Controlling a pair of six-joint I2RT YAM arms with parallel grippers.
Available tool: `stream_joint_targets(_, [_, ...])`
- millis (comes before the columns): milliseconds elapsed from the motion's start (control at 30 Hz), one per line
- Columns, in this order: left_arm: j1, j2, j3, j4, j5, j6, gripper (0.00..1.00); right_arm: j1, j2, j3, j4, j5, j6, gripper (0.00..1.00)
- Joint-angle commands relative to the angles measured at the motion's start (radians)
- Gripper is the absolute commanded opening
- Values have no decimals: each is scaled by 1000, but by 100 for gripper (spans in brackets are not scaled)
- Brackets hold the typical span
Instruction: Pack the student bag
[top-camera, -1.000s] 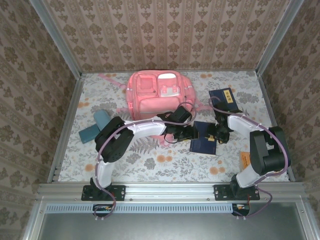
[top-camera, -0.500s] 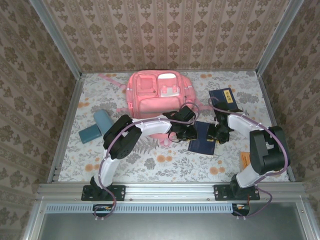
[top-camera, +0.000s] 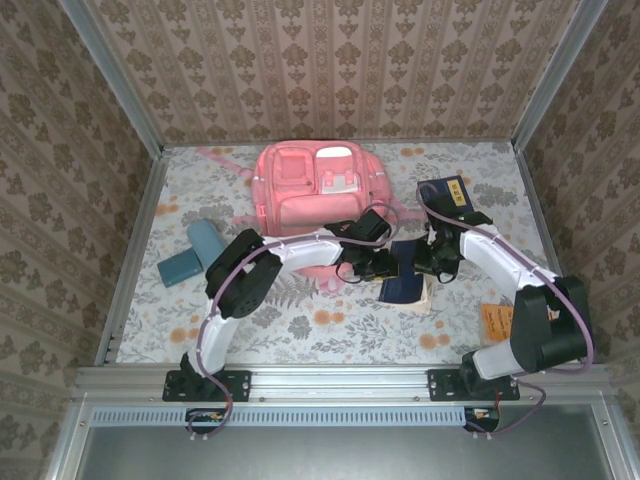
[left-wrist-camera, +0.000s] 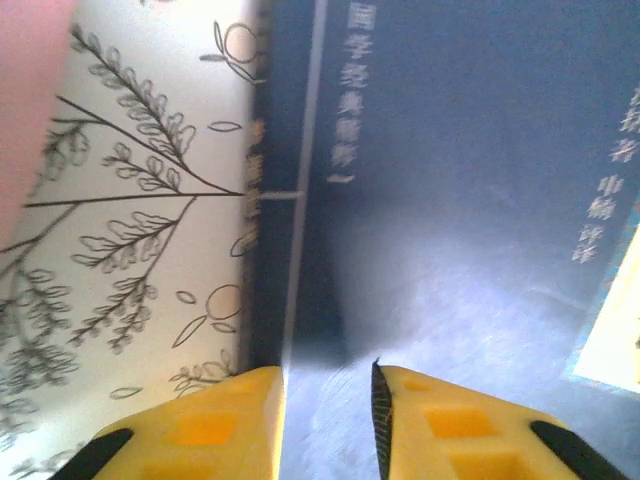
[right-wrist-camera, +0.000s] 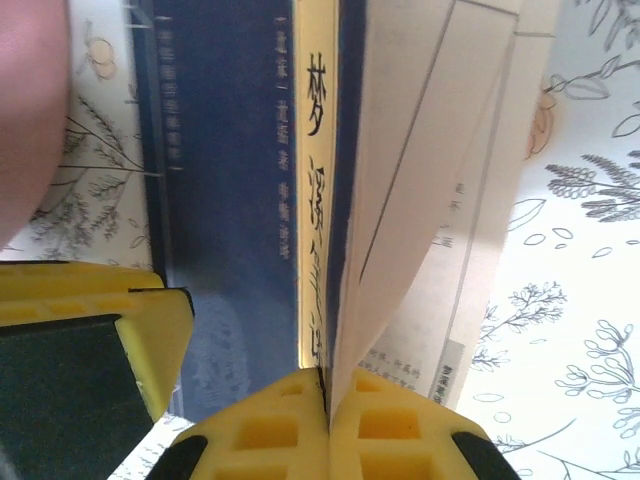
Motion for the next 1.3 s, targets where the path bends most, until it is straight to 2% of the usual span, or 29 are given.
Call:
stream_joint_targets(0, [45,-115,-15,-41,7,51,41,-2,-79,51,-70,37,9,2])
stream_joint_targets(200, [118,-251,-81,-21,55,98,63,-2,-155,98,-74,-102,-3,3])
stream_joint_targets(433, [233,-399,-278,203,202,84,99,-4,-236,141,37,-375,8,5])
stream_joint_targets(600, [278,-416,-343,340,348,47,100,-4,-219,133,196,-610,73,7])
stream_joint_targets(800, [290,-411,-393,539,442,-50,99,-3,-173,139,260,-696,95,7])
stream_joint_targets(900, [301,-419,-433,608,453,-81,90,-4,-151,135,260,-700,93,7])
stream_joint_targets(1033, [316,-424,-465,670,462,-110,61,-4,-127,126,263,-695,94,6])
stream_joint_targets(1067, [320,-426,-466,668,462,-110,51,-3,-122,128,262,-688,93,6])
stream_joint_targets(1133, [325,-434,-470,657,452,-102,39,-5,-113,139,234,-659,79,10])
stream_joint_targets(1200, [335,-453,-474,617,424,-79,22,-6,-114,165,154,-542,52,40])
stream_joint_targets(1267, [346,-475,-480,585,394,-57,9,-9,-122,190,78,-372,36,56])
